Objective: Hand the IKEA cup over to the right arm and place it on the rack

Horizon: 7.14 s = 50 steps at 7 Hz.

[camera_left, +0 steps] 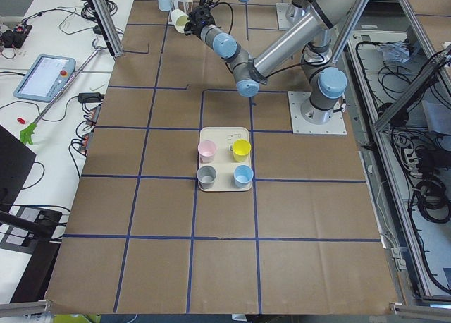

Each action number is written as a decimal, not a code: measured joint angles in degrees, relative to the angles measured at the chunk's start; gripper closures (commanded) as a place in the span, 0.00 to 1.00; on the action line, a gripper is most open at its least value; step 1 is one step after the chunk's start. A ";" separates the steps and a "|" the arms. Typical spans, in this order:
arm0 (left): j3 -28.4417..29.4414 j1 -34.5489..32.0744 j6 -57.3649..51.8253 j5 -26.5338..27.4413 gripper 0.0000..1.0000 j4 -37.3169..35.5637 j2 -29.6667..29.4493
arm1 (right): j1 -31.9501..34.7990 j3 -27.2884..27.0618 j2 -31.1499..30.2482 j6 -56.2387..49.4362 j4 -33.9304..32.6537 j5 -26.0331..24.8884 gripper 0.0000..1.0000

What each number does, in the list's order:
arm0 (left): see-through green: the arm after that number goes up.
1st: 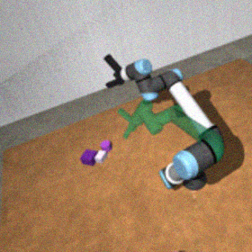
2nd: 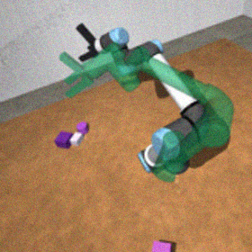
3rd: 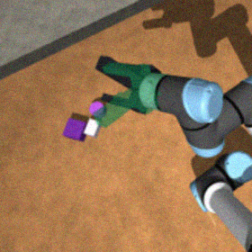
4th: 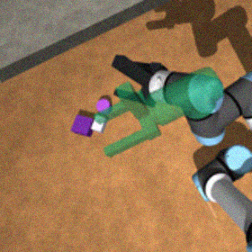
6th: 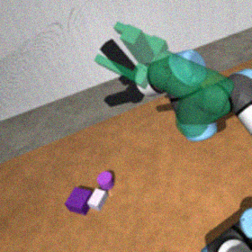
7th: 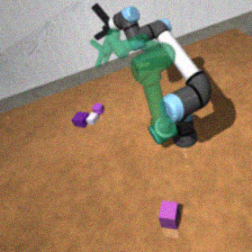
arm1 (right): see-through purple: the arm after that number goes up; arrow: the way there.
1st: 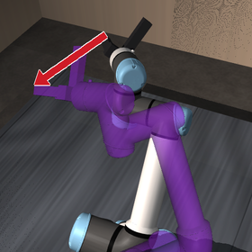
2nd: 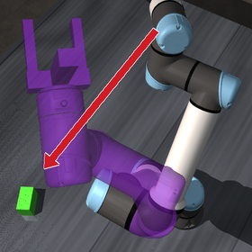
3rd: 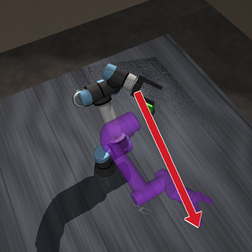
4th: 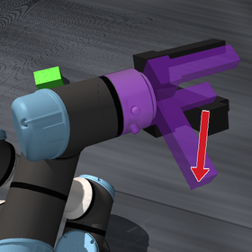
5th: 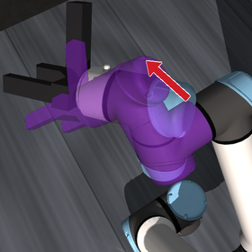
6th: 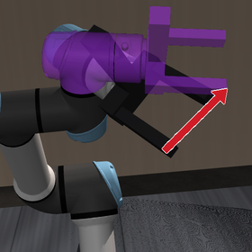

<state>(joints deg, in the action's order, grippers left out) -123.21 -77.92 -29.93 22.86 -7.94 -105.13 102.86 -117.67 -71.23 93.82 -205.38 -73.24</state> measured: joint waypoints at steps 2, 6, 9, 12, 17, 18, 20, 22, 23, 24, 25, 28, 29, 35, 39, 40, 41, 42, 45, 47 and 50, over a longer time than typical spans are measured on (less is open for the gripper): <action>-1.82 -1.05 0.57 0.03 0.99 -2.89 -0.11 | 0.79 0.12 0.04 4.18 0.22 0.06 0.00; -2.07 -4.50 1.82 0.72 0.98 -3.37 0.58 | 3.36 0.20 0.00 5.47 1.67 -0.42 0.00; -2.03 -4.77 1.97 0.87 0.98 -3.40 0.62 | 4.33 0.67 0.01 5.47 2.79 -0.58 0.00; -2.03 -4.79 1.98 0.87 0.97 -3.40 0.69 | 5.36 3.71 1.69 4.95 4.89 -0.53 0.01; -2.03 -4.79 1.98 0.87 0.97 -3.40 0.75 | 5.94 4.47 1.54 4.45 7.19 -0.52 0.01; -2.03 -4.79 2.00 0.87 0.97 -3.40 0.81 | 5.94 4.57 1.51 4.44 7.30 -0.51 0.01; -2.03 -4.79 2.06 0.87 0.96 -3.40 0.88 | 5.94 5.37 1.51 4.44 7.38 -0.51 0.01; -2.03 -4.79 2.07 0.87 0.96 -3.40 0.89 | 5.95 5.79 1.71 4.44 7.38 -0.50 0.11; -2.03 -4.79 2.07 0.87 0.96 -3.40 0.89 | 5.95 5.75 1.82 4.35 7.37 -0.48 0.25; -2.03 -4.79 2.07 0.87 0.96 -3.40 0.93 | 5.95 5.67 1.85 3.91 7.36 -0.35 0.41; -2.03 -4.79 2.07 0.87 0.96 -3.40 0.95 | 5.95 5.61 1.87 3.37 7.34 -0.11 0.49; -2.00 -4.79 2.07 0.91 0.30 -3.40 1.16 | 5.94 5.50 1.88 2.94 7.28 0.32 0.63; -1.84 -4.79 2.07 0.99 0.04 -3.40 1.24 | 5.97 5.44 1.90 2.75 7.28 0.34 0.64; -1.81 -1.24 5.70 0.68 0.01 -3.36 2.05 | 4.79 5.71 1.80 -2.92 7.27 0.38 0.83; -1.27 5.95 8.23 4.06 0.01 -2.41 2.62 | -5.35 7.87 1.50 -32.84 7.14 0.32 0.86; -0.34 5.93 9.91 9.01 0.01 -0.98 3.27 | -8.11 8.47 1.47 -40.94 7.22 0.37 0.86; 1.61 5.59 11.30 14.13 0.01 2.97 4.30 | -10.95 8.73 1.45 -50.58 7.34 0.62 0.86; 4.78 4.48 11.88 20.02 0.01 9.33 5.20 | -13.76 8.85 1.49 -61.40 7.60 0.83 0.90; 17.04 -3.57 12.31 45.13 0.01 33.82 7.44 | -21.67 10.50 2.13 -87.51 13.66 0.07 0.90; 27.10 -6.76 14.88 55.78 0.01 61.24 9.66 | -25.76 12.29 3.27 -97.31 15.58 -3.12 0.91; 32.81 -7.55 20.56 62.52 0.01 90.18 12.95 | -29.38 17.61 9.45 -101.73 15.89 -6.69 0.91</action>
<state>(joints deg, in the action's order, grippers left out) -90.41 -85.47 -9.37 85.37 82.25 -92.19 73.49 -100.06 -61.79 -7.91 -189.48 -79.93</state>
